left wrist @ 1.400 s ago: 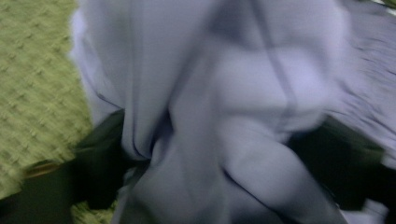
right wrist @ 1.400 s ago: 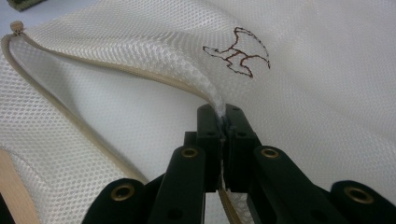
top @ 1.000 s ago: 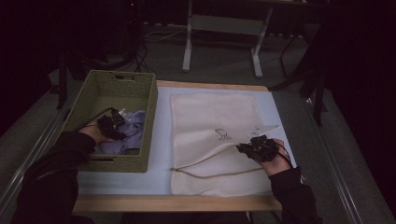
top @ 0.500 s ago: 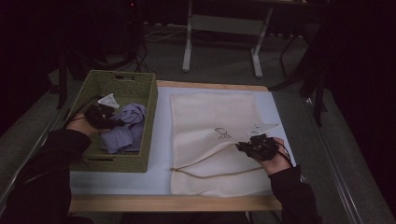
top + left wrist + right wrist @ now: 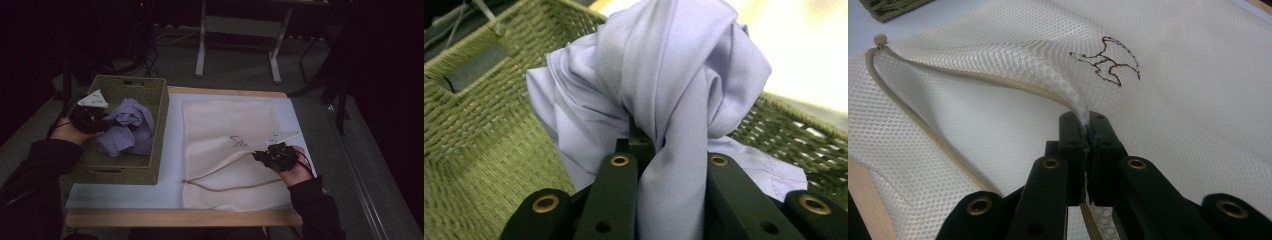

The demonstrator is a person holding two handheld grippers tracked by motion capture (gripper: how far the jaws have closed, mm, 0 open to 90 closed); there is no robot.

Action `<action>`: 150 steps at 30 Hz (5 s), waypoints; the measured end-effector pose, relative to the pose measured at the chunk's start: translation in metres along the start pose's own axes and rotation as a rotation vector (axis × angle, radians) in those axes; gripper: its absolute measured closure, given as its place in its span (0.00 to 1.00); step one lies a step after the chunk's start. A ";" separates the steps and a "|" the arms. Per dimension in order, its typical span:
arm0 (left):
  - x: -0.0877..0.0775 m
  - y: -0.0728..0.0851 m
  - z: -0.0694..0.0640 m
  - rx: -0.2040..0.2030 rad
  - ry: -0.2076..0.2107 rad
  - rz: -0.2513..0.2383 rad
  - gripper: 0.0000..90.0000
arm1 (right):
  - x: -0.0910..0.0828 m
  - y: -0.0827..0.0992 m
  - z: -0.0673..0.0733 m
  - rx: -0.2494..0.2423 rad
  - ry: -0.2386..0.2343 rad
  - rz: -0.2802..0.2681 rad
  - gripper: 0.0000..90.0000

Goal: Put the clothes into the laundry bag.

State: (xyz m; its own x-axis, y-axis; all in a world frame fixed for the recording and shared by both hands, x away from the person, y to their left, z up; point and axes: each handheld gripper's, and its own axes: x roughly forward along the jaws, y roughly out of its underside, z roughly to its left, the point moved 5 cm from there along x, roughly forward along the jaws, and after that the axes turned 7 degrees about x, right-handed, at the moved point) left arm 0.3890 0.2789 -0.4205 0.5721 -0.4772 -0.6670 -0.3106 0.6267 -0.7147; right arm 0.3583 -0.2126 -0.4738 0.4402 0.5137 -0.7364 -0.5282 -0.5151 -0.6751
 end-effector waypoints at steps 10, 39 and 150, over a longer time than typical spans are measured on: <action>-0.030 -0.017 0.000 0.000 -0.016 -0.086 0.94 | -0.002 -0.004 0.001 -0.003 -0.001 -0.010 0.96; -0.084 -0.078 -0.031 -0.058 0.118 -0.539 0.93 | -0.003 -0.011 0.003 -0.016 -0.001 -0.013 0.96; 0.161 -0.126 -0.270 0.046 0.253 -0.133 0.35 | -0.016 -0.029 0.013 0.035 -0.014 -0.090 0.97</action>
State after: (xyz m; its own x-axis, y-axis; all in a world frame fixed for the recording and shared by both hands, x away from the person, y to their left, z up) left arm 0.3152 -0.0427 -0.4945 0.3958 -0.6923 -0.6034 -0.2070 0.5729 -0.7931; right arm 0.3574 -0.1972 -0.4416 0.4769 0.5662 -0.6723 -0.5124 -0.4424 -0.7360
